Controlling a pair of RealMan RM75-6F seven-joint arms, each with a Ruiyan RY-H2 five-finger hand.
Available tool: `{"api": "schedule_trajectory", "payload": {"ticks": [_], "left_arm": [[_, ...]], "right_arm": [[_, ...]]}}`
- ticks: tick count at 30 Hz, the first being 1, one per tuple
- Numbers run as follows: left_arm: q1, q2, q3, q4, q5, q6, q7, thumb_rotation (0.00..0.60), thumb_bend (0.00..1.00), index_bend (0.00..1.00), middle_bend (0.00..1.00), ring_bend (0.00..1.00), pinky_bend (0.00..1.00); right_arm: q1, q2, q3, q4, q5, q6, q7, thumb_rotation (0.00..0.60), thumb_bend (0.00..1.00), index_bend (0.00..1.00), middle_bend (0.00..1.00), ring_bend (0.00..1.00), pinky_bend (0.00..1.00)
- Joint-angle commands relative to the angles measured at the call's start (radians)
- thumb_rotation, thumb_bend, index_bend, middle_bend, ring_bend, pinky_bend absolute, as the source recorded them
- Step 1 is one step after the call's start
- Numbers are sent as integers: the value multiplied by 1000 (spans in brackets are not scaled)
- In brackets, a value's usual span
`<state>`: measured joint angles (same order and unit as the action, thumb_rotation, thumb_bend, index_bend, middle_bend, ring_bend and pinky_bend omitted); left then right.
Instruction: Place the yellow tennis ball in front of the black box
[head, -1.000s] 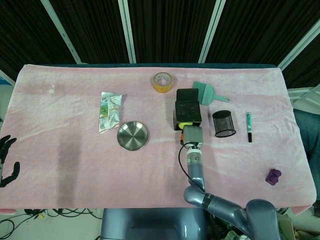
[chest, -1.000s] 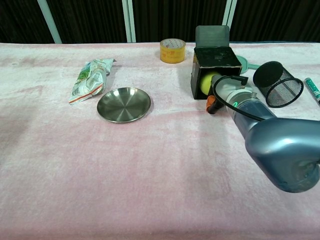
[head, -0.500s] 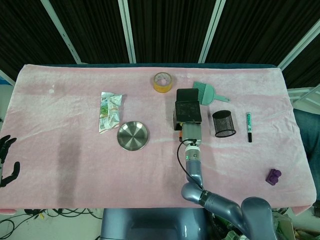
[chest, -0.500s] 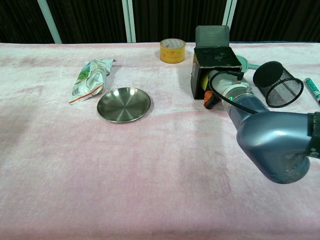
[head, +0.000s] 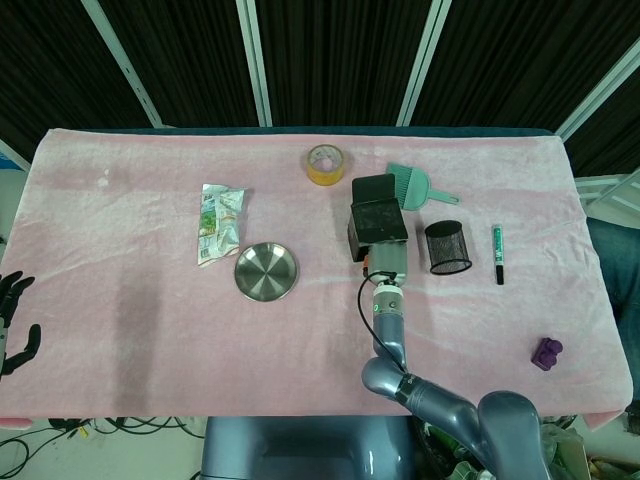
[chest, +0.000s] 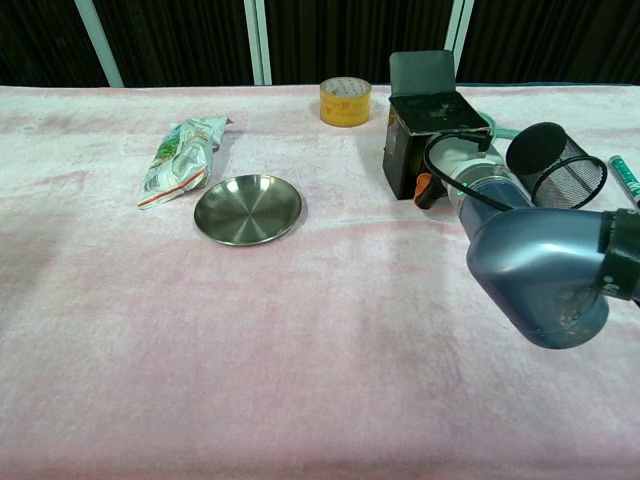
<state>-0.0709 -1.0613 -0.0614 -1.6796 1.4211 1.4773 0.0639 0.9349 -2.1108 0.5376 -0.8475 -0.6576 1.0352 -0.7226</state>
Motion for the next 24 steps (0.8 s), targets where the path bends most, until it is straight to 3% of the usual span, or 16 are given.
{"api": "schedule_trajectory", "payload": {"ticks": [1, 11, 18, 24], "left_arm": [[0, 0, 0, -1, 0, -1, 2, 600, 492, 128, 72, 17, 0], [-1, 0, -2, -1, -6, -4, 3, 600, 492, 128, 72, 17, 0], [-3, 0, -1, -6, -3, -5, 10, 600, 492, 128, 73, 17, 0], [-1, -1, -1, -9, -3, -1, 15, 600, 492, 128, 72, 17, 0]], "right_arm": [[-2, 2, -3, -7, -1, 5, 1, 600, 685, 1000, 971, 929, 1000], [-35, 25, -28, -97, -14, 51, -1, 600, 686, 1000, 971, 929, 1000], [-92, 82, -54, -245, 4, 104, -39, 600, 677, 1000, 970, 925, 1000], [-160, 181, -93, -451, 52, 149, -101, 600, 597, 1000, 915, 870, 991]]}}
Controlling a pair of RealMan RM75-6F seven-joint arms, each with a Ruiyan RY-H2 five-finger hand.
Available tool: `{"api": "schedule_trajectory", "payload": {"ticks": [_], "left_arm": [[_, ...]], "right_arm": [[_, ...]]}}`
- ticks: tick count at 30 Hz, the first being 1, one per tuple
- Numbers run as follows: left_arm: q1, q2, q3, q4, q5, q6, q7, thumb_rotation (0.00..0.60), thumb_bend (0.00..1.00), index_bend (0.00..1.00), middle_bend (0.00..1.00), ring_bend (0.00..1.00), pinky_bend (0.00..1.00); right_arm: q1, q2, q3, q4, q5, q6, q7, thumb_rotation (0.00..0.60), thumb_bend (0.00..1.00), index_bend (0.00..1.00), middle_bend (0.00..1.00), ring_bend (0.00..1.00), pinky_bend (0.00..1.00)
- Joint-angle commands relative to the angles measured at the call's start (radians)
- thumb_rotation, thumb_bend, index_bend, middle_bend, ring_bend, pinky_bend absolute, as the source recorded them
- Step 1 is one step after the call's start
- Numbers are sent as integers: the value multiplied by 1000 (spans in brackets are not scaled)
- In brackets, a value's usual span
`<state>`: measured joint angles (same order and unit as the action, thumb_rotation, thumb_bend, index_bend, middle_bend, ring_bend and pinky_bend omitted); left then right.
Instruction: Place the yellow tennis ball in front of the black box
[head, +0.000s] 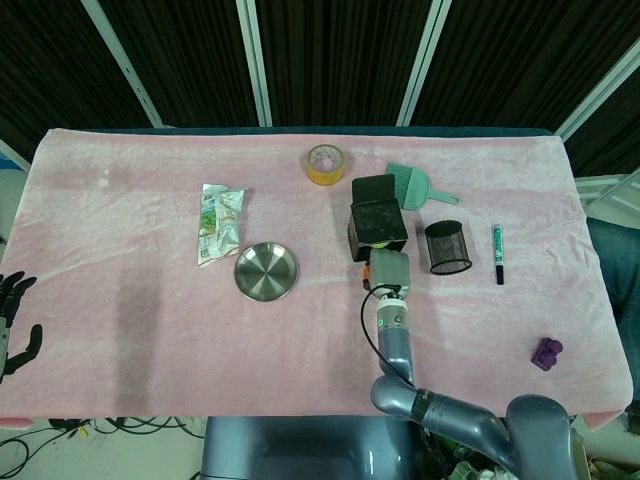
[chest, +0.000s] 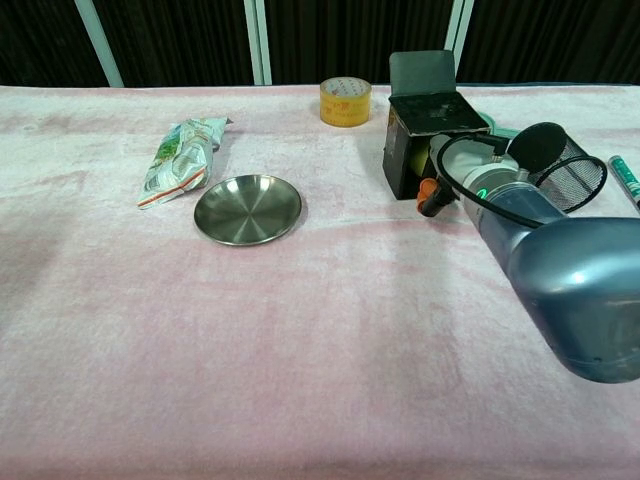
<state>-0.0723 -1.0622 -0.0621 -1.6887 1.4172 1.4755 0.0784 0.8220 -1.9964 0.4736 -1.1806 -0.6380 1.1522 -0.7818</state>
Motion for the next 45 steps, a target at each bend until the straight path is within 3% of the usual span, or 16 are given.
{"api": "schedule_trajectory", "payload": {"ticks": [1, 4, 7, 14, 18, 23, 25, 26, 29, 36, 40, 45], "left_arm": [[1, -1, 0, 0, 1, 1, 2, 600, 492, 128, 73, 17, 0], [1, -2, 1, 1, 2, 2, 4, 600, 492, 128, 73, 17, 0], [1, -3, 2, 1, 3, 3, 7, 600, 492, 128, 72, 17, 0], [3, -5, 1, 1, 0, 6, 11, 600, 492, 128, 73, 17, 0], [2, -6, 0, 2, -1, 5, 16, 600, 492, 128, 73, 17, 0], [3, -8, 0, 3, -3, 5, 21, 600, 492, 128, 73, 17, 0], [4, -8, -2, 3, -5, 9, 21, 600, 492, 128, 72, 17, 0], [4, -8, -3, 2, -6, 10, 21, 600, 492, 128, 72, 17, 0], [4, -8, -4, 2, -6, 11, 21, 600, 492, 128, 73, 17, 0], [5, -7, -4, 1, -3, 13, 21, 600, 492, 128, 73, 17, 0], [5, -5, 0, 0, 5, 12, 19, 600, 492, 128, 72, 17, 0], [6, 0, 8, -15, 7, 4, 17, 600, 492, 128, 72, 17, 0]], "right_arm": [[-57, 86, -35, -155, 44, 33, -53, 600, 584, 1000, 895, 856, 979], [-79, 139, -49, -249, 79, 35, -79, 600, 529, 993, 773, 775, 888], [-99, 196, -61, -345, 111, 34, -97, 600, 487, 917, 635, 671, 797], [-157, 352, -87, -595, 159, 44, -72, 600, 428, 652, 357, 391, 528], [-203, 451, -101, -718, 167, 20, -21, 600, 333, 460, 191, 223, 338], [-284, 587, -158, -844, 29, 20, 83, 600, 235, 297, 82, 123, 253], [-365, 645, -224, -892, -165, 101, 142, 600, 193, 251, 49, 97, 237], [-407, 664, -272, -898, -274, 137, 178, 600, 161, 223, 35, 86, 232], [-485, 692, -354, -873, -469, 211, 268, 600, 83, 164, 10, 66, 218], [-612, 684, -463, -713, -767, 388, 427, 600, 33, 121, 0, 49, 206], [-688, 665, -522, -566, -889, 493, 483, 600, 34, 121, 0, 47, 205], [-724, 637, -532, -457, -952, 543, 498, 600, 34, 120, 0, 42, 204]]}}
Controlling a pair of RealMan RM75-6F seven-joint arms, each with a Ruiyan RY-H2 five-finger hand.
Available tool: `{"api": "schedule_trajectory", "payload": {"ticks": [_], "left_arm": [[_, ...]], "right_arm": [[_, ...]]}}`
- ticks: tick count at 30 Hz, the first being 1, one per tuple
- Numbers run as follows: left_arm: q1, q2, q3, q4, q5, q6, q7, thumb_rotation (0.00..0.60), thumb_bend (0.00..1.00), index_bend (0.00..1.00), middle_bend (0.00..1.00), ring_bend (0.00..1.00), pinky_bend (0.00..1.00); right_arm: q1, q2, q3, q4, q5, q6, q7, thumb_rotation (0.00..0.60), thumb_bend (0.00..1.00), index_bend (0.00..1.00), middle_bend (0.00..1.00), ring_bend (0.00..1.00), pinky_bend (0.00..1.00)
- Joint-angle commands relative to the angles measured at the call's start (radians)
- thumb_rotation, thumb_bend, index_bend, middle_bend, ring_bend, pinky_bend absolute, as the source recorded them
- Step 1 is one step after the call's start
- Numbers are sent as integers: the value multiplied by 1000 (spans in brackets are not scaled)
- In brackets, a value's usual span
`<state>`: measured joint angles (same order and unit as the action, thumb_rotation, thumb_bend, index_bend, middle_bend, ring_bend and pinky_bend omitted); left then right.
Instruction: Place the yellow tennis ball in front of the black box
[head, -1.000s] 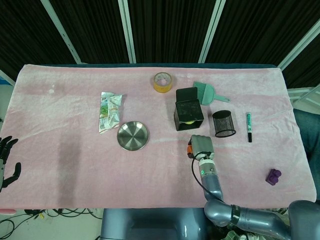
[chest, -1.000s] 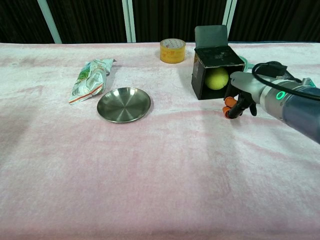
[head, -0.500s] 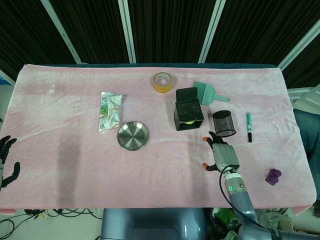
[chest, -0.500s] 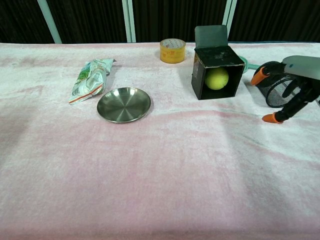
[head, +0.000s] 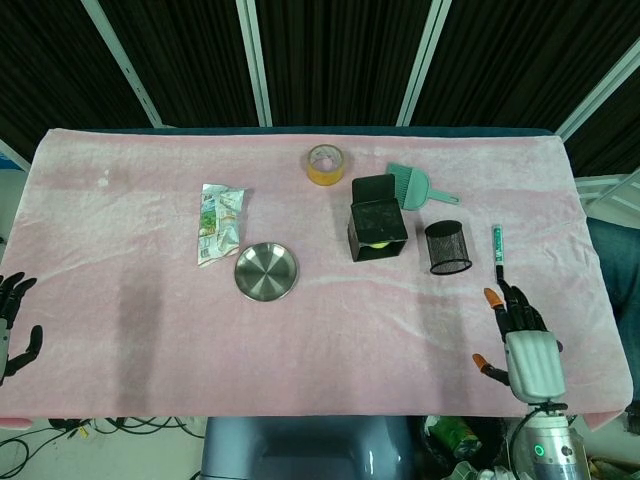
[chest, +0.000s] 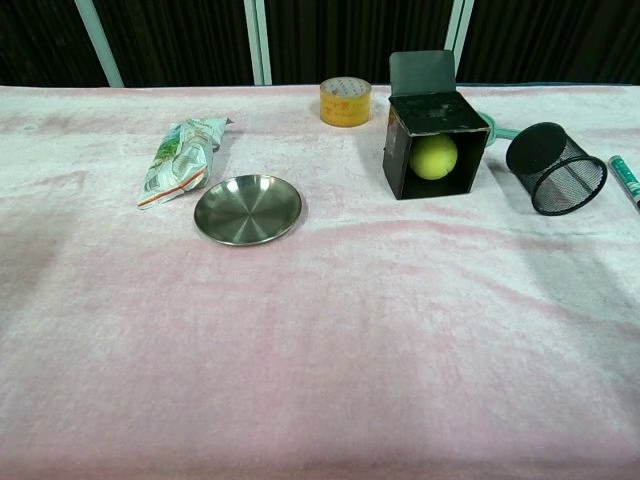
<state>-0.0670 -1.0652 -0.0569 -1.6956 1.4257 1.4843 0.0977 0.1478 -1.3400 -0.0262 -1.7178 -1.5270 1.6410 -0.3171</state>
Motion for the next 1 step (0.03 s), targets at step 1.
{"api": "schedule_trajectory", "payload": {"ticks": [1], "left_arm": [[1, 5, 5, -12, -2, -7, -4, 600, 491, 128, 71, 17, 0]], "right_arm": [[-53, -23, -31, 92, -68, 59, 31, 600, 33, 120, 0, 42, 204]]}}
